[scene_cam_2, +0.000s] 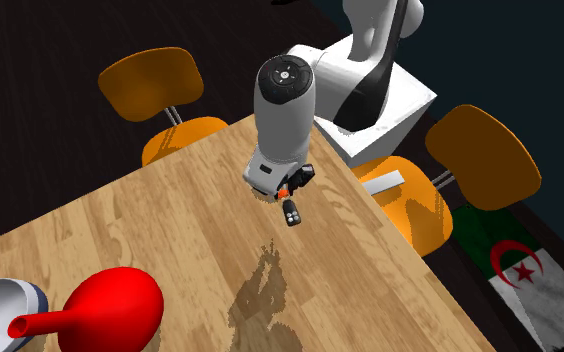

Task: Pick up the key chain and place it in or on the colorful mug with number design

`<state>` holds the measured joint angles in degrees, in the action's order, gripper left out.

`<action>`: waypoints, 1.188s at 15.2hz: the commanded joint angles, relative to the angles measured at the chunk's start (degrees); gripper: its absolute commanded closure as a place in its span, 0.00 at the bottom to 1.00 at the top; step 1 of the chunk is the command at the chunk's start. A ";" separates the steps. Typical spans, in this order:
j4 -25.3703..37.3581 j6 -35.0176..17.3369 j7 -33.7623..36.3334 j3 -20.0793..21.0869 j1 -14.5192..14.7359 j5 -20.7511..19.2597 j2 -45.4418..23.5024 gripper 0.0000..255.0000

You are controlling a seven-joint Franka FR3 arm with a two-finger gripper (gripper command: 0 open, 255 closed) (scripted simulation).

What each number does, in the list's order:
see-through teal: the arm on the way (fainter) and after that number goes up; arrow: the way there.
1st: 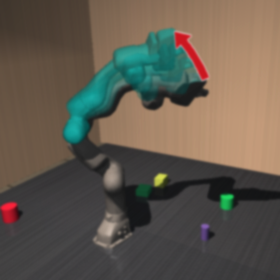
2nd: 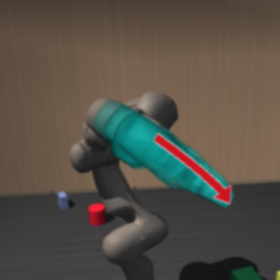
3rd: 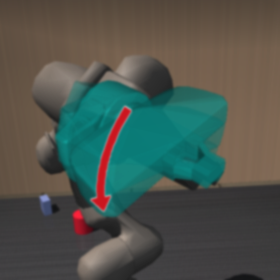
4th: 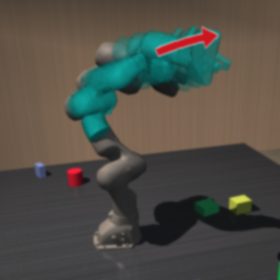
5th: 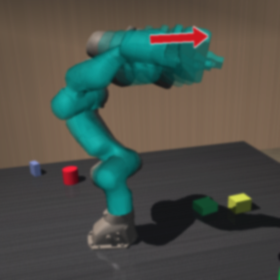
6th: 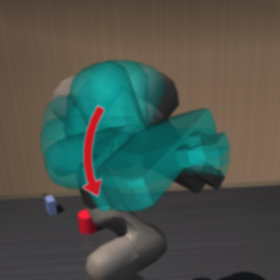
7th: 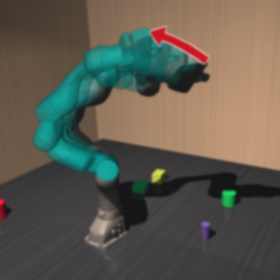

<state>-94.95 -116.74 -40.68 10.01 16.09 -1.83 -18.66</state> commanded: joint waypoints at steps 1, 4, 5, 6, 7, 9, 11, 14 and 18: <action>0.85 1.52 -0.06 0.04 -0.04 0.14 0.66 1.00; 2.52 3.65 -0.08 0.09 -0.04 0.23 1.12 1.00; 3.11 4.37 -0.09 0.10 -0.04 0.26 1.25 1.00; 3.72 5.09 -0.09 0.11 -0.03 0.28 1.37 1.00; 4.35 5.82 -0.09 0.12 -0.03 0.30 1.47 1.00; 5.65 7.29 -0.09 0.15 -0.01 0.34 1.64 1.00; 7.02 8.78 -0.09 0.17 0.01 0.36 1.76 1.00; 9.03 10.86 -0.07 0.19 0.05 0.38 1.84 1.00; -2.48 8.04 -3.70 -0.70 -2.58 2.28 10.59 1.00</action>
<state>-94.96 -108.16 -43.40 9.58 14.15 0.02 -10.01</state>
